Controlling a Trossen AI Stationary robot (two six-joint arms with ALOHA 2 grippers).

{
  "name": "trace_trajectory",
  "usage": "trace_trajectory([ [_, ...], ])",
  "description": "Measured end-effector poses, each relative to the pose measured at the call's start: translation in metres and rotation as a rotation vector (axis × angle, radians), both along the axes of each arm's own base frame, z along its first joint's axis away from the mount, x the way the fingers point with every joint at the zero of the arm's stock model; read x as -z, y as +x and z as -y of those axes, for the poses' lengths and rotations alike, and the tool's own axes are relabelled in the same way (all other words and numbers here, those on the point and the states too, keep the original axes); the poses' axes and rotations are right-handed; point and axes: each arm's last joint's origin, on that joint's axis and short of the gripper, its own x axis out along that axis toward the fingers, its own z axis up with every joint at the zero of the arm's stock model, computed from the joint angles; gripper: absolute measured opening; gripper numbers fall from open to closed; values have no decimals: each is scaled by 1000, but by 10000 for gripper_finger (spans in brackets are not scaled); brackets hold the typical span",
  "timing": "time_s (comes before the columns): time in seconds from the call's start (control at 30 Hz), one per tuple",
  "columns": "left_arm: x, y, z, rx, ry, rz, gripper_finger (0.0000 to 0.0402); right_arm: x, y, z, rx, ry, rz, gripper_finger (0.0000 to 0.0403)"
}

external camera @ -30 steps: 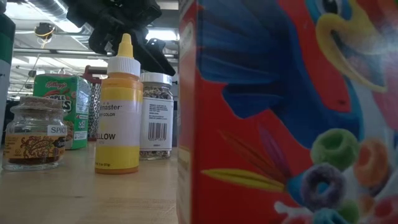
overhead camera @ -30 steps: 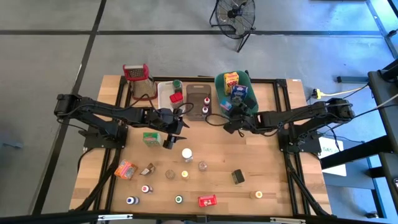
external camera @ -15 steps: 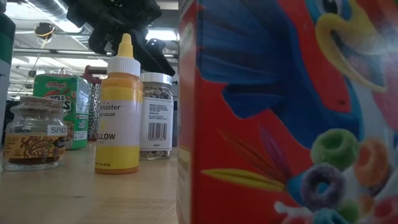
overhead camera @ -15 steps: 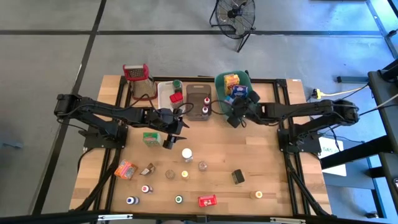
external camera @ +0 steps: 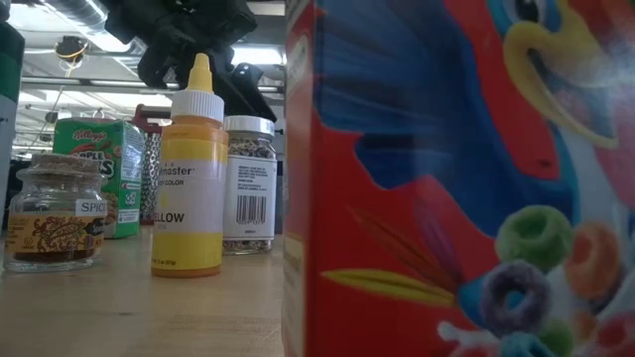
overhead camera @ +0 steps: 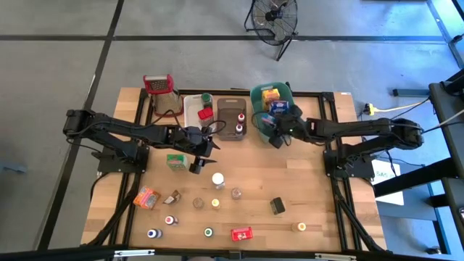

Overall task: Pick & Place Kitchen Items
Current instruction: Put the blue cereal box into the right green bin

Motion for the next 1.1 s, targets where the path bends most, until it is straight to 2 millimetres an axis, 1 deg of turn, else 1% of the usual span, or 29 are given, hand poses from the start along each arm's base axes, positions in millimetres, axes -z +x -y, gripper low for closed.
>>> trace_trajectory([
  [0.2, 0, 0, 0, -6, -8, 0, 240, 1, -17, 3, -89, 41, 127, 143],
  [0.4, 0, 0, 0, -8, -11, 1, 240, 7, -30, 10, -42, 92, 156, 144],
  [0.53, 0, 0, 0, -9, -11, 3, 240, 9, -32, 15, -66, 133, 175, 155],
  [0.7, 0, 0, 0, -8, -11, 2, 240, 11, -36, 23, -24, 135, 176, 180],
  [0.87, 0, 0, 0, -8, -11, 2, 240, 11, -37, 25, -31, 167, 180, 202],
  [1.1, 0, 0, 0, -9, -11, 2, 240, 12, -38, 25, -11, 167, 177, 211],
])
